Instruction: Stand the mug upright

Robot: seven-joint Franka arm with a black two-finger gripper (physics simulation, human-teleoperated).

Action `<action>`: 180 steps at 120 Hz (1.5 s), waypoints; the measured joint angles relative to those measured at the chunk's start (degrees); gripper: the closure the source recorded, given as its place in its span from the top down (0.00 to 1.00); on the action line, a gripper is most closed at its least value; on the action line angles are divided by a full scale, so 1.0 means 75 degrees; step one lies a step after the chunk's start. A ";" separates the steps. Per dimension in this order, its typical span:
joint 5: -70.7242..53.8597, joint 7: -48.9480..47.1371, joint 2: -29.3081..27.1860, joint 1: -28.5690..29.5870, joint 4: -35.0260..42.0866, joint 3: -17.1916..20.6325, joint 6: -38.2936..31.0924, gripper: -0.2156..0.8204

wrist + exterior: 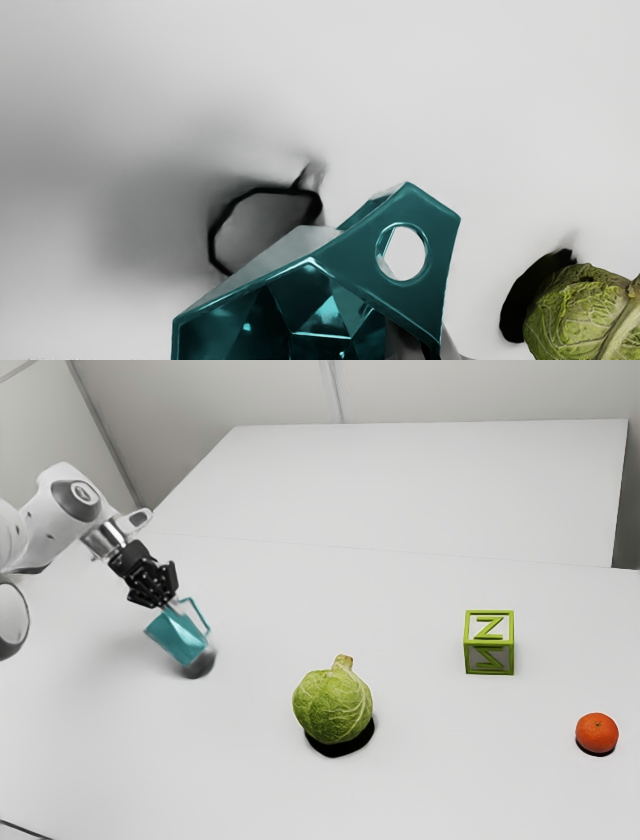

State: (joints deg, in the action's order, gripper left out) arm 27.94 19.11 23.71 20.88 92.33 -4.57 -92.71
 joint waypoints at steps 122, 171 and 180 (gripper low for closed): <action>-0.4848 -0.2916 -0.2441 -0.1597 0.3447 0.1382 -0.4180 0.03; -0.4771 -0.3645 -0.1930 -0.1571 0.3358 0.1550 -0.4384 0.27; -0.4783 -0.3723 -0.2055 -0.1569 0.3343 0.1566 -0.4368 0.42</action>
State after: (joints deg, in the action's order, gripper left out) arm -7.93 -8.82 8.29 9.11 117.40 7.17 -125.47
